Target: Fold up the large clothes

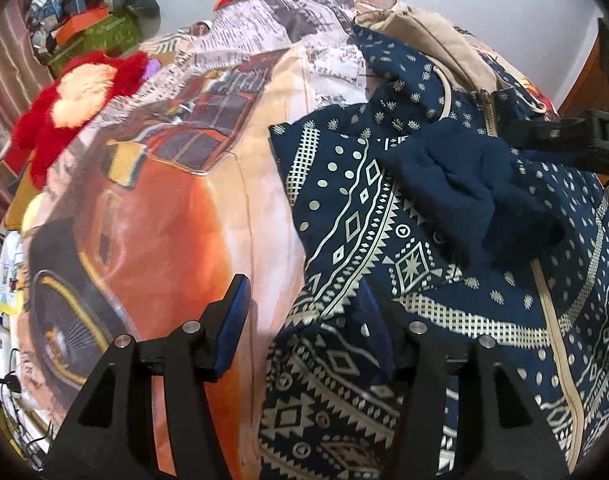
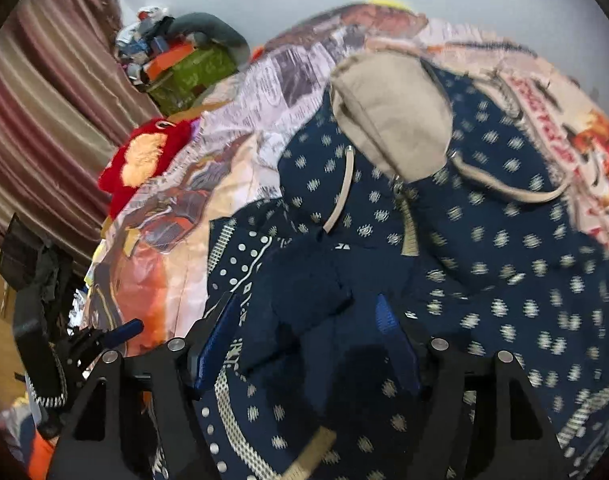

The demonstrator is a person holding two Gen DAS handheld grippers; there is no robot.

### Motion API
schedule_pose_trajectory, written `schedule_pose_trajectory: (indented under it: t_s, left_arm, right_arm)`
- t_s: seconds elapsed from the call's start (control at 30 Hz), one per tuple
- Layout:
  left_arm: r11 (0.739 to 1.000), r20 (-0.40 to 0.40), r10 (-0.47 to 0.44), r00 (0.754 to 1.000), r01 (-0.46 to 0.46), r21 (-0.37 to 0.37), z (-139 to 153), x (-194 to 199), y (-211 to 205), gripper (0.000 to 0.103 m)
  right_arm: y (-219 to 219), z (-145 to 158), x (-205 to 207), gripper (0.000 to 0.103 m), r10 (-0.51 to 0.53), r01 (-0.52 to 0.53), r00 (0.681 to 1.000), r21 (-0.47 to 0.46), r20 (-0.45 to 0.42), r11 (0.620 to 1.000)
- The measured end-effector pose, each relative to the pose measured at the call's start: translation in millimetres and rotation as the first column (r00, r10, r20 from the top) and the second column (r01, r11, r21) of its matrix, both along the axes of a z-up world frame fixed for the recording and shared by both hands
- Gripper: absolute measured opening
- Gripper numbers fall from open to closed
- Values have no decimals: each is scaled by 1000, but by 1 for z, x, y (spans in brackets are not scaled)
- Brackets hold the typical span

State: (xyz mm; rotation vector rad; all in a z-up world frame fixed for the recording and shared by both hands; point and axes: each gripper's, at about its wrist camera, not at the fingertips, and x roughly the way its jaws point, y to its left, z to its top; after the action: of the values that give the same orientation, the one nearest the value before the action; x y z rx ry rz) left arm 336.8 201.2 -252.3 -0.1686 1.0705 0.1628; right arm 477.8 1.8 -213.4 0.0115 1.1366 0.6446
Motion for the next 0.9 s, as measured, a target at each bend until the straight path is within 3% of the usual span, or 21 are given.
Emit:
schedule_pose_trajectory:
  t_s: [0.13, 0.2, 0.27, 0.37, 0.4, 0.5, 0.6, 0.9]
  left_arm:
    - [999, -14, 3, 1000, -3, -35, -14, 12, 4, 55]
    - [999, -22, 7, 1000, -8, -52, -20, 16, 6, 55]
    - [997, -26, 11, 1000, -13, -71, -25, 18, 8, 55]
    - [996, -33, 20, 999, -23, -88, -31, 21, 10, 55]
    - [996, -34, 22, 999, -25, -88, -32, 21, 10, 55]
    - [996, -30, 21, 999, -23, -81, -32, 22, 8, 55]
    - [999, -21, 15, 1000, -16, -50, -29, 22, 6, 55]
    - [999, 41, -14, 999, 12, 53, 1, 16, -12, 55]
  right_arm:
    - [8, -24, 13, 66, -14, 15, 996, 15, -90, 1000]
    - [12, -38, 17, 55, -17, 20, 991, 22, -134, 1000]
    - [16, -46, 18, 53, -16, 19, 989, 20, -146, 1000]
    - [22, -48, 18, 46, -7, 8, 994, 1, -110, 1000]
    - [25, -48, 18, 34, -11, 10, 996, -14, -90, 1000]
    - [28, -51, 19, 15, -8, 6, 997, -26, -74, 1000]
    - [28, -46, 16, 8, 0, -1, 999, -20, -36, 1000]
    - [-7, 15, -3, 7, -24, 18, 989, 42, 146, 999]
